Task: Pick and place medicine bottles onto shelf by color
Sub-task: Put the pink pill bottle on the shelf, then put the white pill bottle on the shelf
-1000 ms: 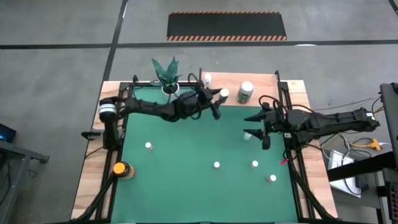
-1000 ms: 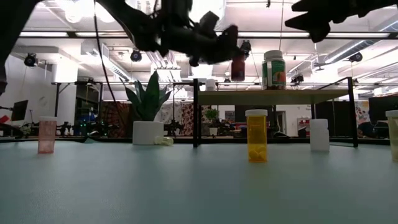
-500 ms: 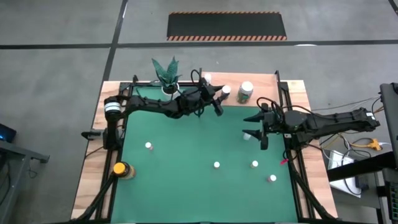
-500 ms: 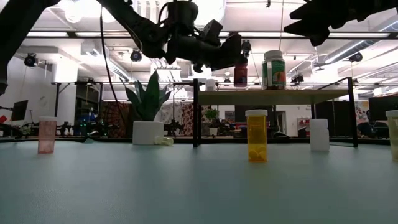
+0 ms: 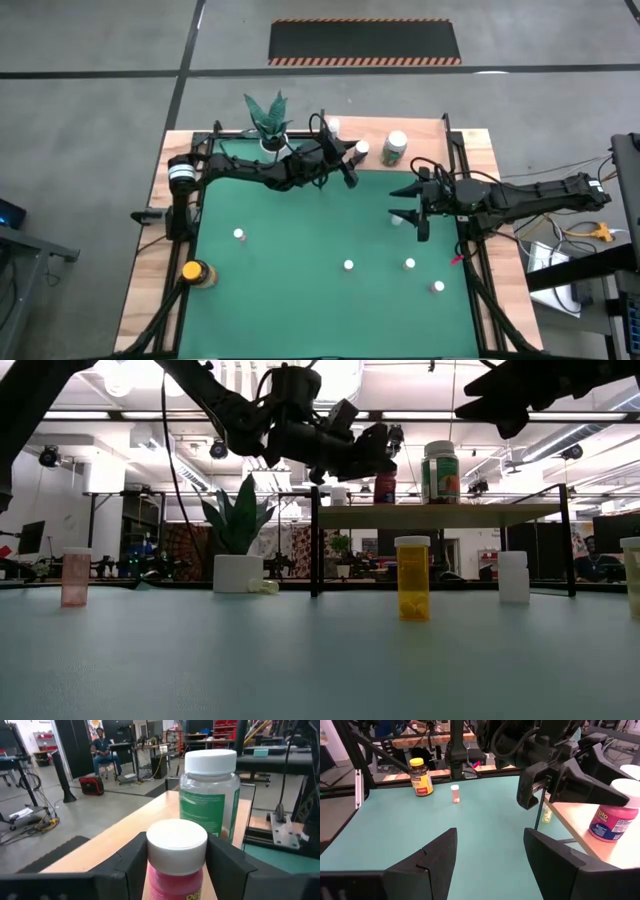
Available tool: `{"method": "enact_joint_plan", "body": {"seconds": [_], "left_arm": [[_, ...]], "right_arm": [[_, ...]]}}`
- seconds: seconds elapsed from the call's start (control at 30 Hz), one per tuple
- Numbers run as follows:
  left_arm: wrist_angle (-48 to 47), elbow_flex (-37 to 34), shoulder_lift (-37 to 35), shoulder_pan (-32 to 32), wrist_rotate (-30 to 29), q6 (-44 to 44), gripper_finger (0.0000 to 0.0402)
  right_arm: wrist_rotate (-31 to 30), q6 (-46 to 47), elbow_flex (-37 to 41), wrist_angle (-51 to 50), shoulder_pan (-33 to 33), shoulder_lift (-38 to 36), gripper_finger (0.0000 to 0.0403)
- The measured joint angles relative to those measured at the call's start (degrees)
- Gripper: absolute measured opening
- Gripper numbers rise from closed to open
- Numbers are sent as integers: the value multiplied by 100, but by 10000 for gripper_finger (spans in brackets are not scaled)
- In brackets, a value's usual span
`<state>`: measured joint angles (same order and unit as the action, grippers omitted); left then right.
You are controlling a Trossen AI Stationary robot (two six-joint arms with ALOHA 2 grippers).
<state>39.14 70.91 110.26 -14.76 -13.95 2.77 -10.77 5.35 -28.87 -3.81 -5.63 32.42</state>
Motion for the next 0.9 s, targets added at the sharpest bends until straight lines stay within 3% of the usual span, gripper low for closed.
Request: {"method": "enact_joint_plan", "body": {"seconds": [0.3,0.53,0.9], "left_arm": [[-75,-4,-1,-62,-199,-245,210],[-190,-11,-124,-33,-163,-214,221],[-2187,-33,-1345,277,-132,198,222]], "right_arm": [[5,21,6,-2,0,0,219],[11,128,6,-2,0,0,219],[238,1123,-28,-19,-10,43,219]]}}
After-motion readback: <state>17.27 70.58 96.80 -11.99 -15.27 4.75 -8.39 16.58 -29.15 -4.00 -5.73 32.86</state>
